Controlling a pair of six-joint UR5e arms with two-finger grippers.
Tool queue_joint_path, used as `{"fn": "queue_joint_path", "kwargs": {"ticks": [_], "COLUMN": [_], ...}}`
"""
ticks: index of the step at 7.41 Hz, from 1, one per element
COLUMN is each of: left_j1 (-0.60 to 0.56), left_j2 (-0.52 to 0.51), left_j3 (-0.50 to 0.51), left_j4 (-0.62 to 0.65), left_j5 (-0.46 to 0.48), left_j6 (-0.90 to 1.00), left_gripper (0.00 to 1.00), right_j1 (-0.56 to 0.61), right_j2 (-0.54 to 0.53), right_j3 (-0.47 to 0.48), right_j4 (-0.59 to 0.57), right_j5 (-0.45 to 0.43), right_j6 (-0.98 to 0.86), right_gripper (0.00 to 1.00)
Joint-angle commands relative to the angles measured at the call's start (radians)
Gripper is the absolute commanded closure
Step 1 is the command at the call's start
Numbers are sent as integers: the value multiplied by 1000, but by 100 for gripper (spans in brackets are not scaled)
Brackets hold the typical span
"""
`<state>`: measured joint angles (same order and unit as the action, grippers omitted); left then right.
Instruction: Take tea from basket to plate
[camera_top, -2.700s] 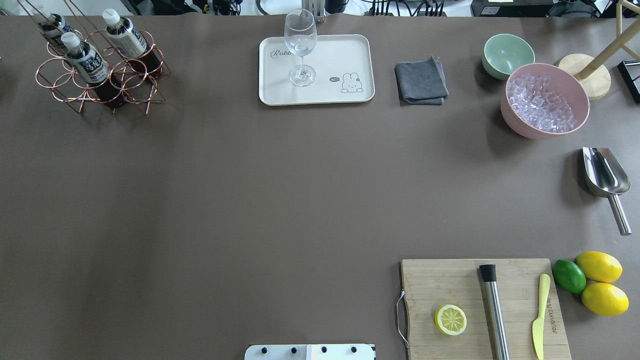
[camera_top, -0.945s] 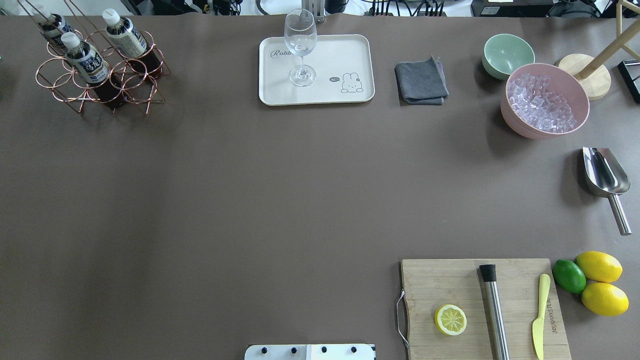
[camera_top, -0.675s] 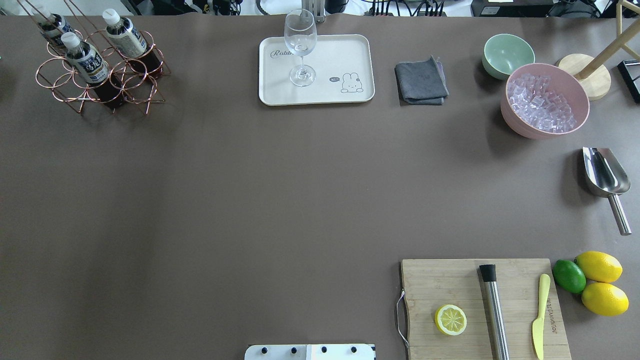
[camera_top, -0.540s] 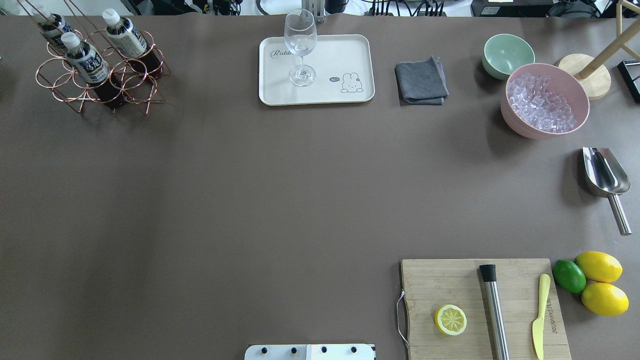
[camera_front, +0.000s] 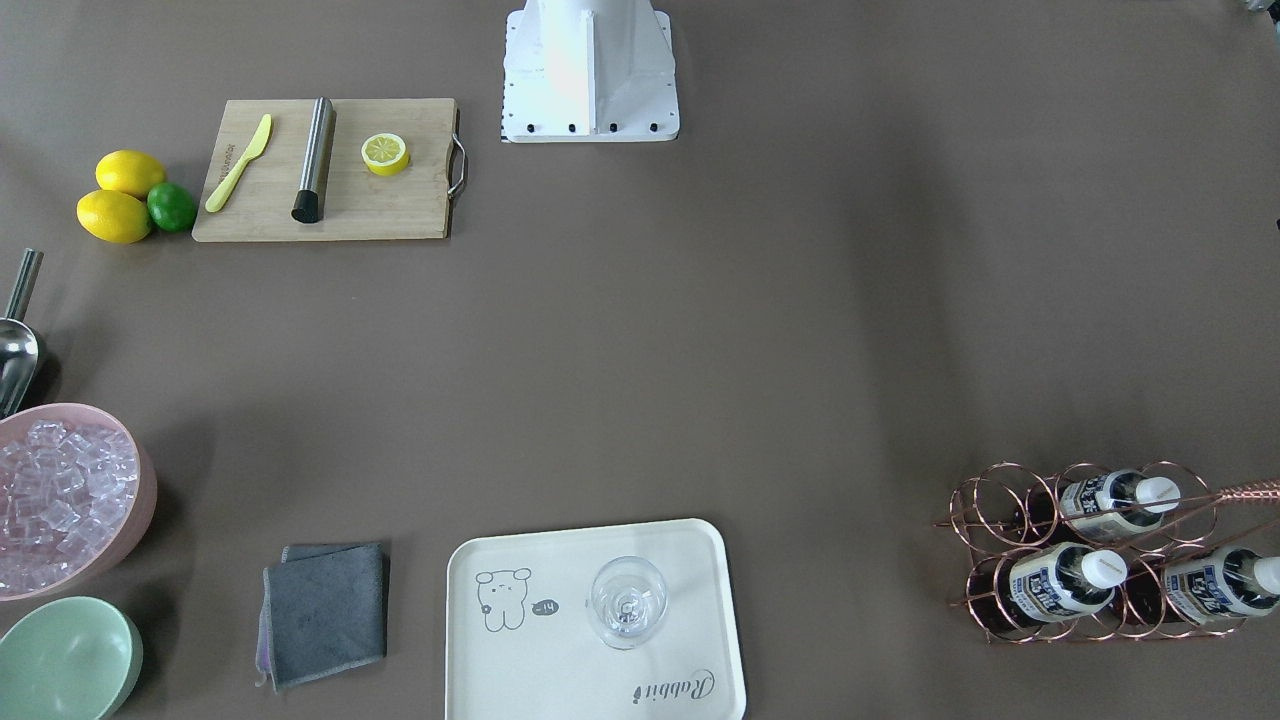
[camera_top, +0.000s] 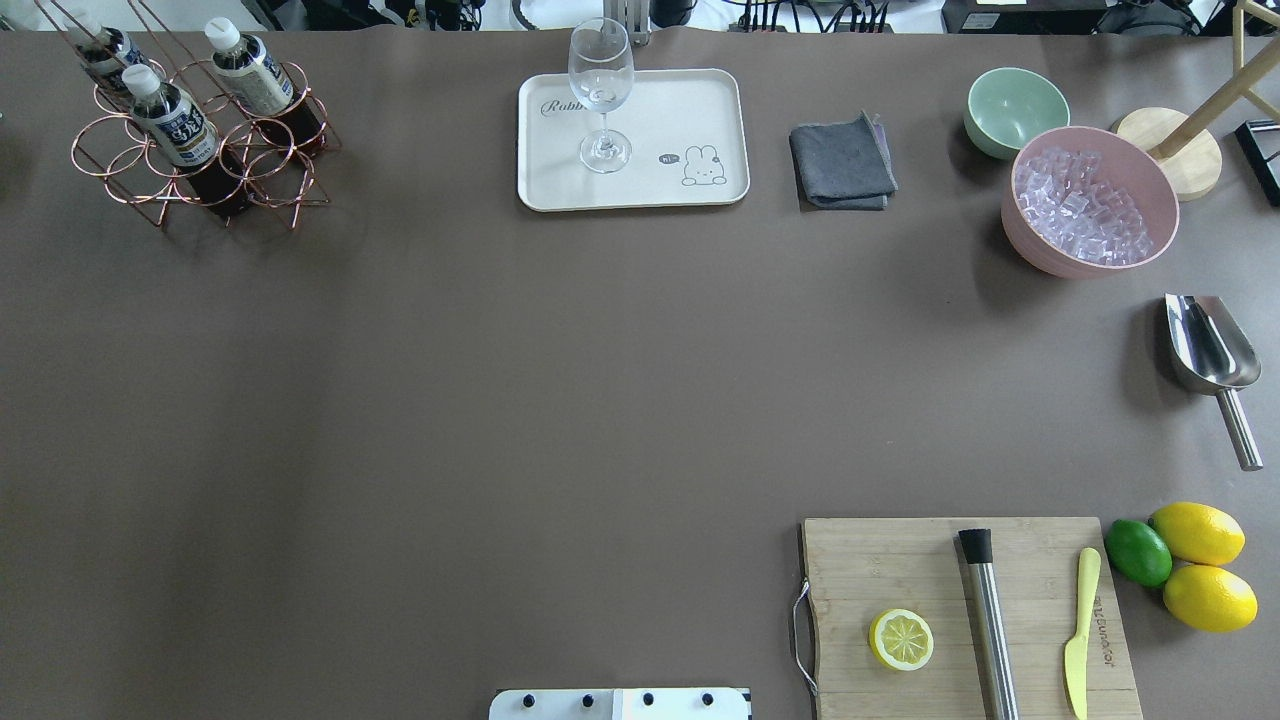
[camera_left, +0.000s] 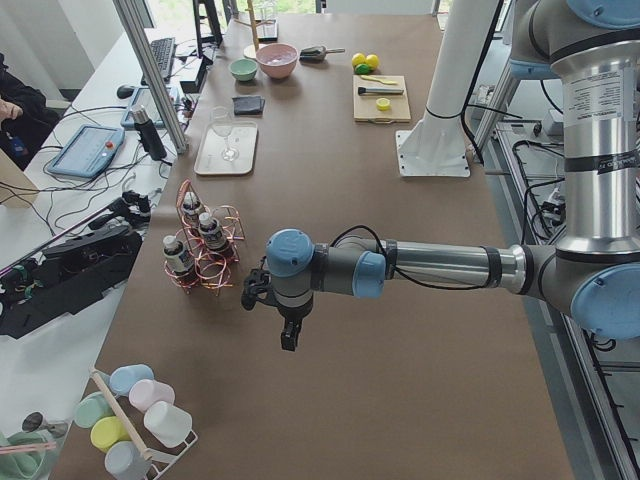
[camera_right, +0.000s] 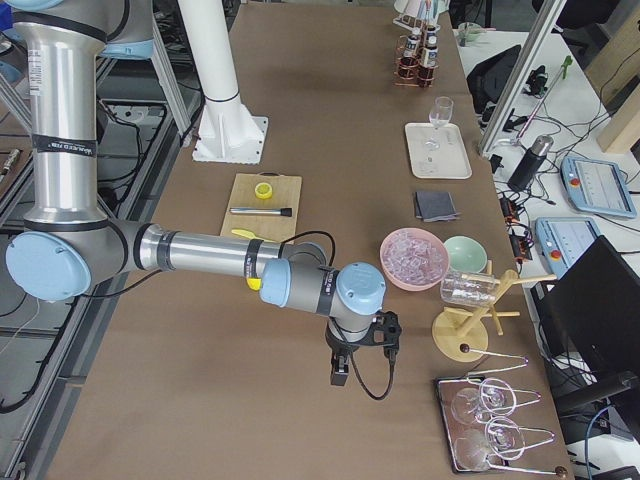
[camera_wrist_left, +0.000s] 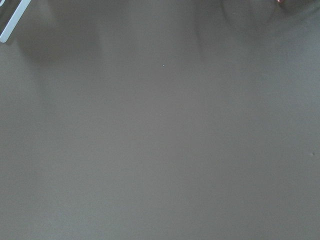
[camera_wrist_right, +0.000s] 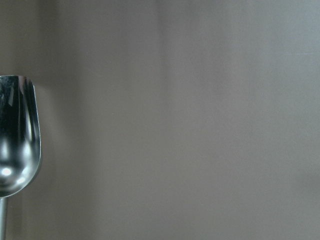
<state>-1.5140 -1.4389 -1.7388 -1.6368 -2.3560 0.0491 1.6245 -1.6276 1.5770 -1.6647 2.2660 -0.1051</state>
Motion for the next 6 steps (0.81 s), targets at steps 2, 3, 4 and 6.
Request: {"fn": "queue_joint_path", "kwargs": {"ticks": [2, 3, 4, 6], "left_j1": [-2, -2, 0, 0], "left_j2": [-3, -5, -6, -8], "left_j3": [-7, -4, -2, -2], "left_j4": [0, 0, 0, 0], "left_j5": [-2, -2, -2, 0], "left_j6": [0, 0, 0, 0], "left_gripper": [2, 2, 2, 2], "right_j1": [0, 0, 0, 0], "right_j2": [2, 0, 3, 0], "right_j3": [-2, 0, 0, 0], "right_j4": [0, 0, 0, 0], "right_j5": [0, 0, 0, 0], "right_j6": [-1, -1, -1, -1], "right_gripper": [0, 0, 0, 0]}}
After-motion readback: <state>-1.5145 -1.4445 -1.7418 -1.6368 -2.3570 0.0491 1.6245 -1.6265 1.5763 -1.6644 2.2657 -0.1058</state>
